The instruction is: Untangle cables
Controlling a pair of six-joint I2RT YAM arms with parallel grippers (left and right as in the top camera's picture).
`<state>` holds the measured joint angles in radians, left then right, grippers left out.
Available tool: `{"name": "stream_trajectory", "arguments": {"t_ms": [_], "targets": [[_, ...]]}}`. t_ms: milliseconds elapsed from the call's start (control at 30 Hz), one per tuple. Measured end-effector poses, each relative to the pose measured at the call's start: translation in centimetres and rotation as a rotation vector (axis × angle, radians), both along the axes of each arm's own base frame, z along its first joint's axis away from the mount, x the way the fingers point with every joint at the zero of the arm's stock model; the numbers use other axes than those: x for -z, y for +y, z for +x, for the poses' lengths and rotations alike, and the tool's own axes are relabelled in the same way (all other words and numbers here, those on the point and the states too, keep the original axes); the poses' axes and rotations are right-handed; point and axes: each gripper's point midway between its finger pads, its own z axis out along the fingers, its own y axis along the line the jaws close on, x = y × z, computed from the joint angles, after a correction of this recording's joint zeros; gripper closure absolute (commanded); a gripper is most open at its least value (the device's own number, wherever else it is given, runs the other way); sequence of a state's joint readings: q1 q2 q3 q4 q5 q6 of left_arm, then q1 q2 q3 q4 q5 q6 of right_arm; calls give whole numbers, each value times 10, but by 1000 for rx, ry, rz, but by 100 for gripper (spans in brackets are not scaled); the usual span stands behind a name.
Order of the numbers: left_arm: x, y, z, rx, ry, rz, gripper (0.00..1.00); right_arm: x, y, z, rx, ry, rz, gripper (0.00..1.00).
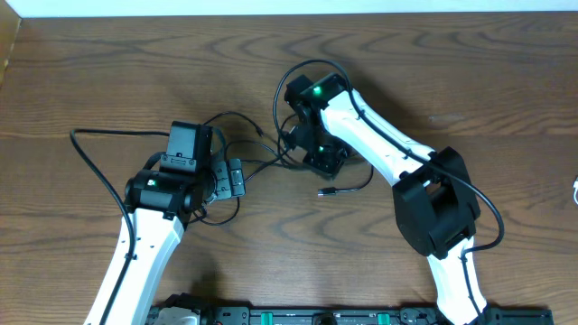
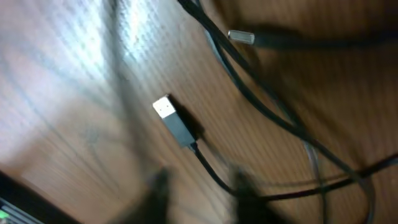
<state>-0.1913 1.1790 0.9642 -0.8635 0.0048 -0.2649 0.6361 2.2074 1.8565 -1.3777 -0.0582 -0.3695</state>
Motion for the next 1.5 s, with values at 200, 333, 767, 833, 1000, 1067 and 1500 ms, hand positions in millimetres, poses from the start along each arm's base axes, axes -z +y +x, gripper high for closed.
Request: {"name": "stream_trajectory", "arguments": {"t_ms": [200,333,767,833,1000,1067,1500], "targets": [[0,-1,0,2,2,-3,1,-16,1,7,74,-54,2,99],[1,-1,-3,3,14,-6,1,-81,8,33,140,-237,95,99],[2,-2,-5,7,22,-14,1,-467,-109,19,491,-1246,647,99],[2,-4,-5,12,24,-26,1,-508,-143,-4,573,-1381,711,99],[2,-11,-6,28,30,-63,3,-554,-189,-45,681,-1553,776,99],[1,-17,-6,43,31,-90,8,-563,-201,-58,706,-1595,786,99],[-32,-135,-35,772,-78,-440,12,-535,-197,-44,722,-1491,728,99]]}}
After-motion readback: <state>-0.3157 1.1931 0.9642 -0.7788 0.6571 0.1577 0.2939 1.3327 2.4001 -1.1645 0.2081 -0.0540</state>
